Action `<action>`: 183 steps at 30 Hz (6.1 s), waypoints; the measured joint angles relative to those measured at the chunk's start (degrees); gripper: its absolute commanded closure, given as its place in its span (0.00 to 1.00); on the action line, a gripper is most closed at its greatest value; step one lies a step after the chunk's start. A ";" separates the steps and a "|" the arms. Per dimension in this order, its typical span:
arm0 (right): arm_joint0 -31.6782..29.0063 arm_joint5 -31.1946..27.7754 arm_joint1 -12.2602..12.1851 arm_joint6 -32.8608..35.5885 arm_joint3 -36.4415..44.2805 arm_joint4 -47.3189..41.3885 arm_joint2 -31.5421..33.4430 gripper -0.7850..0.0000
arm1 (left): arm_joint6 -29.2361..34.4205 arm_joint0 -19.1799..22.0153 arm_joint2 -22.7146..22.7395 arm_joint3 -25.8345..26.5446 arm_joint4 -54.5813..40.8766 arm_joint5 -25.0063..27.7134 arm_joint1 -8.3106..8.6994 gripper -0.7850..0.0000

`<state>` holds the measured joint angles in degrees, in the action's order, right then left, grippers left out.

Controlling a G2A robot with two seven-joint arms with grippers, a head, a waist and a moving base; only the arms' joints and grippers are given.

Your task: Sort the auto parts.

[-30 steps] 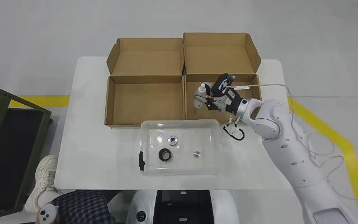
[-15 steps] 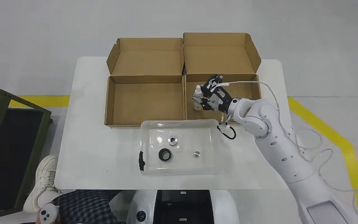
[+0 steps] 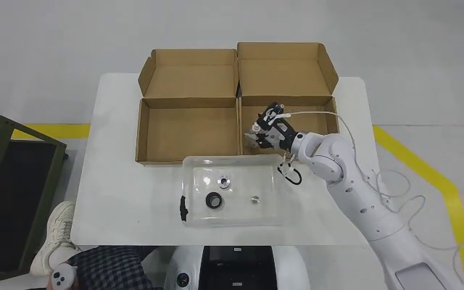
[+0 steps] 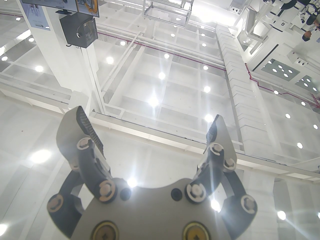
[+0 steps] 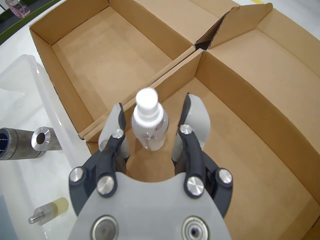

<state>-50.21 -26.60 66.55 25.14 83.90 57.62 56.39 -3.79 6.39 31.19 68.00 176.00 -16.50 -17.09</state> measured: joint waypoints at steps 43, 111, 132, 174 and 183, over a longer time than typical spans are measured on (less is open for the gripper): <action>-21.84 -15.46 -5.39 15.22 33.73 15.47 8.49 0.00 | 0.00 0.00 0.00 0.00 0.00 0.00 0.00 0.00; -15.03 -16.11 -5.43 30.96 26.37 10.35 -3.67 1.00 | 0.00 0.00 0.00 0.00 0.00 0.00 0.00 0.00; -18.92 -23.81 -7.31 -3.81 27.13 4.72 9.75 1.00 | 0.00 0.00 0.00 0.00 0.00 0.00 0.00 0.00; -25.90 -26.10 -7.44 -42.65 31.11 1.36 25.57 1.00 | 0.00 0.00 0.00 0.00 0.00 0.00 0.00 0.00; -25.28 -27.12 -7.43 -42.10 30.92 0.67 26.50 1.00 | 0.00 0.00 0.00 0.00 0.00 0.00 0.00 0.00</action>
<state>-75.48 -53.72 59.12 -16.95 114.82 58.29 82.89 -3.79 6.39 31.19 68.00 176.00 -16.50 -17.09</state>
